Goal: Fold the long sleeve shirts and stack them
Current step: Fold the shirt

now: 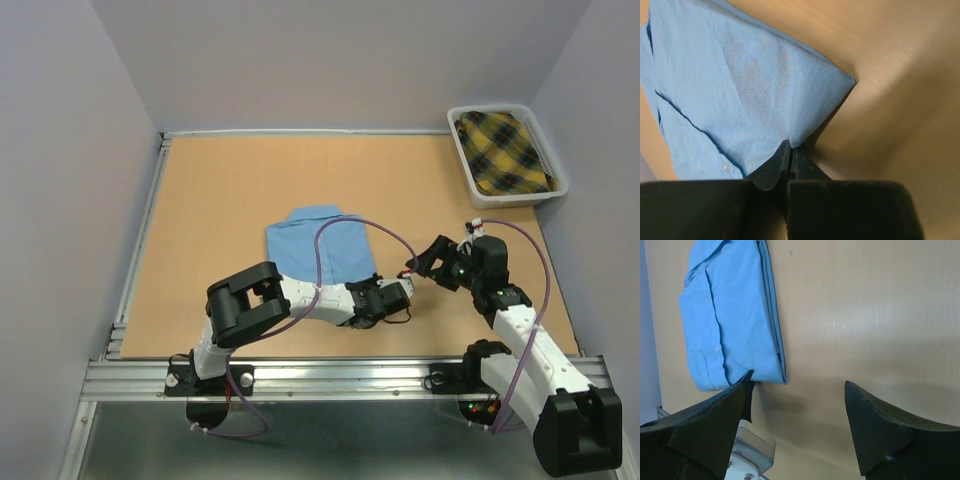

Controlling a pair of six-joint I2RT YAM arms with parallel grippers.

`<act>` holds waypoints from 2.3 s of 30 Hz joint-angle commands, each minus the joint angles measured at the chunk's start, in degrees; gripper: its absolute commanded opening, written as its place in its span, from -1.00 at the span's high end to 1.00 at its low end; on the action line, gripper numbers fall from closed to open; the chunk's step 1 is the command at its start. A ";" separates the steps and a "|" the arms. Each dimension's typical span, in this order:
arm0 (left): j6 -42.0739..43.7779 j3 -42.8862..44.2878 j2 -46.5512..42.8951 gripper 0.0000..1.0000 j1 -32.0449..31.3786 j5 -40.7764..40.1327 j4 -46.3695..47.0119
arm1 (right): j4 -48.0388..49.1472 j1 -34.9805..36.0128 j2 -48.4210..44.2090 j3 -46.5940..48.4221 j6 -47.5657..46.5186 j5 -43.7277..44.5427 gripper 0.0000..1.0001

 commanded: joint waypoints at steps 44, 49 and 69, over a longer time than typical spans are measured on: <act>-12.44 -10.51 -22.09 0.94 0.48 9.06 5.61 | 46.10 13.53 47.40 5.29 33.43 -9.98 -0.87; -13.14 -11.39 -22.71 0.94 -0.05 9.07 6.13 | 47.86 13.88 51.54 7.39 33.70 -9.97 -0.79; -15.60 -15.61 -26.49 0.94 -1.37 8.36 8.15 | 50.15 16.08 62.53 12.15 27.90 -14.37 -0.23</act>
